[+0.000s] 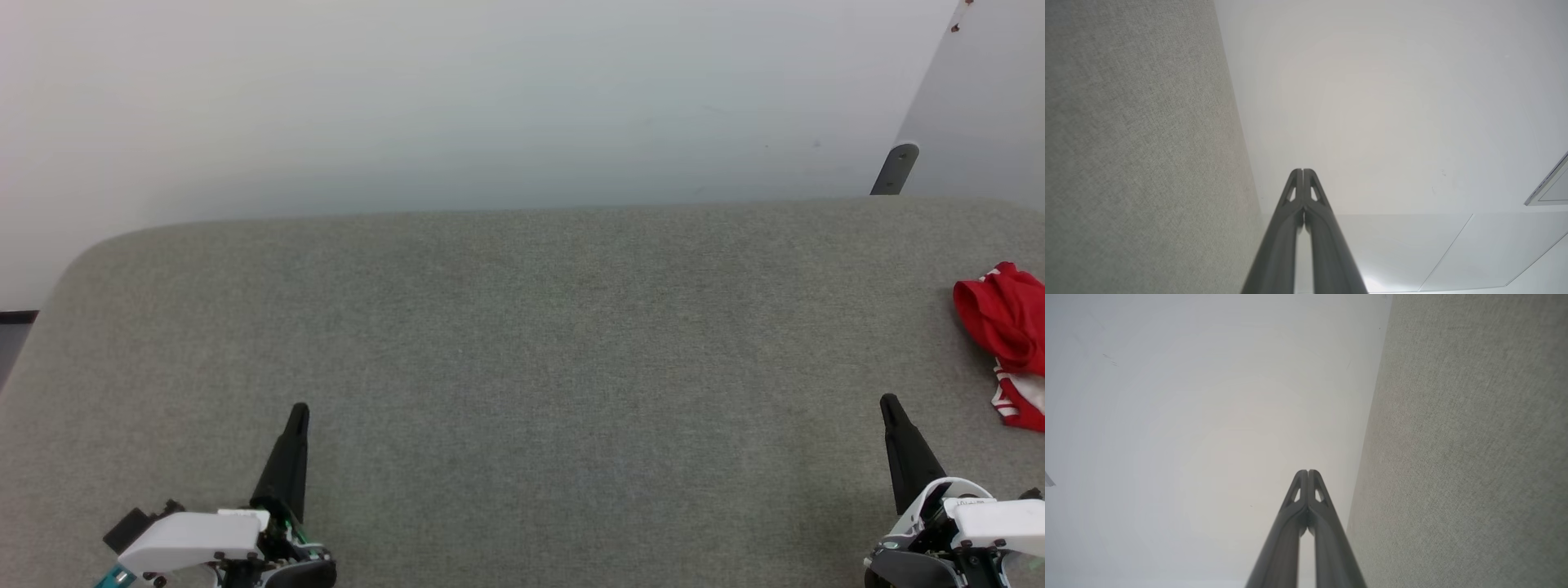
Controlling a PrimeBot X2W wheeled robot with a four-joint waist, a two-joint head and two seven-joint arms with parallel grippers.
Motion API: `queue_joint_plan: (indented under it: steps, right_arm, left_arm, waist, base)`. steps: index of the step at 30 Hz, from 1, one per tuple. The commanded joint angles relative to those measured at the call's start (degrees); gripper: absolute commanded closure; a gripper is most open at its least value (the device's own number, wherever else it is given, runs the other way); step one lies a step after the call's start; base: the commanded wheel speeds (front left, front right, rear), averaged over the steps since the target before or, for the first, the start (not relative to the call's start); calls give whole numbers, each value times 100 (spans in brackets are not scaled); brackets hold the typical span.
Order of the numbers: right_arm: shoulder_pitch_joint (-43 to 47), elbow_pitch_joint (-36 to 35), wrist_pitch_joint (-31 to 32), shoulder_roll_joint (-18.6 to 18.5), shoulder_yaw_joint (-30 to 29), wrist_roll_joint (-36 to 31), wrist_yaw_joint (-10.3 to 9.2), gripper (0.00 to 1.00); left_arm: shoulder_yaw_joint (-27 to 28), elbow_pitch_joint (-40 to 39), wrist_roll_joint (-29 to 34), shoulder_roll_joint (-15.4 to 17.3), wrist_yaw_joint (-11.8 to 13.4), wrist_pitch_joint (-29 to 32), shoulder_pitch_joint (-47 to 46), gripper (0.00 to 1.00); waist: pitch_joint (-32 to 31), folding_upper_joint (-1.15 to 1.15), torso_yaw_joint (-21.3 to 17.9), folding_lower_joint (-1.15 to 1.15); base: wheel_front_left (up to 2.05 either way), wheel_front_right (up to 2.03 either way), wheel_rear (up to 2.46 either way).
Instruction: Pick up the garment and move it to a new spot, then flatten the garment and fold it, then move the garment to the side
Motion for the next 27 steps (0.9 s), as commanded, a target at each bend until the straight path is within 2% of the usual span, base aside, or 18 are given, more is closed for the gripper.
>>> queue_joint_plan:
  steps: [1, 27]
  right_arm:
    - [-13, -14, 14, 19, 1, 22, 2, 100]
    - [-13, -14, 13, 19, 2, 23, 2, 100]
  left_arm:
    - [15, -12, -17, 0, -30, 11, -53, 100]
    - [14, -12, -18, 0, -31, 10, -52, 100]
  waist:
    - [0, 0, 0, 0]
    - [0, 0, 0, 0]
  base:
    - [0, 0, 0]
    - [0, 0, 0]
